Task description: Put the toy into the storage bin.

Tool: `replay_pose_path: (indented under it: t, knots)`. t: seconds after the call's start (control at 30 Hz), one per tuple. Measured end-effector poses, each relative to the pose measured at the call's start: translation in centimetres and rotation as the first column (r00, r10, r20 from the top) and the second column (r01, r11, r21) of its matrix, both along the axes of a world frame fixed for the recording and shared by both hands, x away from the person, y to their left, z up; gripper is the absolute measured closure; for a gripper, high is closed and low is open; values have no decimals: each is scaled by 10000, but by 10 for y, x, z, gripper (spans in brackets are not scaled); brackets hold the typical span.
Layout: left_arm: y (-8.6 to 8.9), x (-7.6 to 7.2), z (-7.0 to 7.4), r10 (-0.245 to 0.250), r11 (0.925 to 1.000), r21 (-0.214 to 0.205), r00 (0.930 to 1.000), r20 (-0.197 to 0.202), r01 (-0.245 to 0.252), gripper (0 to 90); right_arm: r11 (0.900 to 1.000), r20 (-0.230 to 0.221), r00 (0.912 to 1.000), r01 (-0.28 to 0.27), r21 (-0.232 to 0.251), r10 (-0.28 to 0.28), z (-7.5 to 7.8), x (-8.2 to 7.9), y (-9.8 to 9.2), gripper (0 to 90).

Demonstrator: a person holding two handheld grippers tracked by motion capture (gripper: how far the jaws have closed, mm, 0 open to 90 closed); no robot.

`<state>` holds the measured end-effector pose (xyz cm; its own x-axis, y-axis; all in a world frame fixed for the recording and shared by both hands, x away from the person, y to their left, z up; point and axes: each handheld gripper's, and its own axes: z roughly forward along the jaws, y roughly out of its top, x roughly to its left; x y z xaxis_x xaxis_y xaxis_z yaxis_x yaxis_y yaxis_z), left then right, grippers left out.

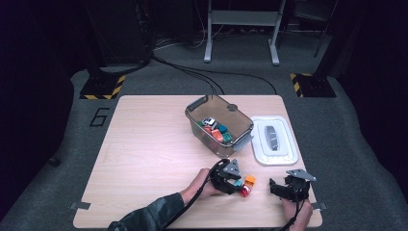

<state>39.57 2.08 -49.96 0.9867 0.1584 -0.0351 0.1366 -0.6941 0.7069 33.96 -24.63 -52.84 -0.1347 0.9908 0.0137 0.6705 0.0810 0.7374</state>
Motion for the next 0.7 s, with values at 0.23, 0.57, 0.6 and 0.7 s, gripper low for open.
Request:
replay_pose_path:
  t: [0.23, 0.57, 0.6, 0.7]
  knots:
    - [8, -7, 4, 291, 9991, -301, 9994, 160, -286, 562, 10000, 29, 10000, 12, 6, -12, 0, 0, 0, 108]
    - [20, -13, 10, 660, 9957, -675, 9969, 426, -630, 716, 10000, 73, 10000, -16, -15, 16, 0, 0, 0, 107]
    - [21, -12, 12, 598, 9968, -553, 9969, 506, -570, 757, 10000, -6, 10000, 33, -5, -33, 0, 0, 0, 107]
    - [19, -11, 5, 644, 9976, -258, 9977, 231, -638, 693, 10000, 62, 10000, -1, 5, 1, 0, 0, 0, 107]
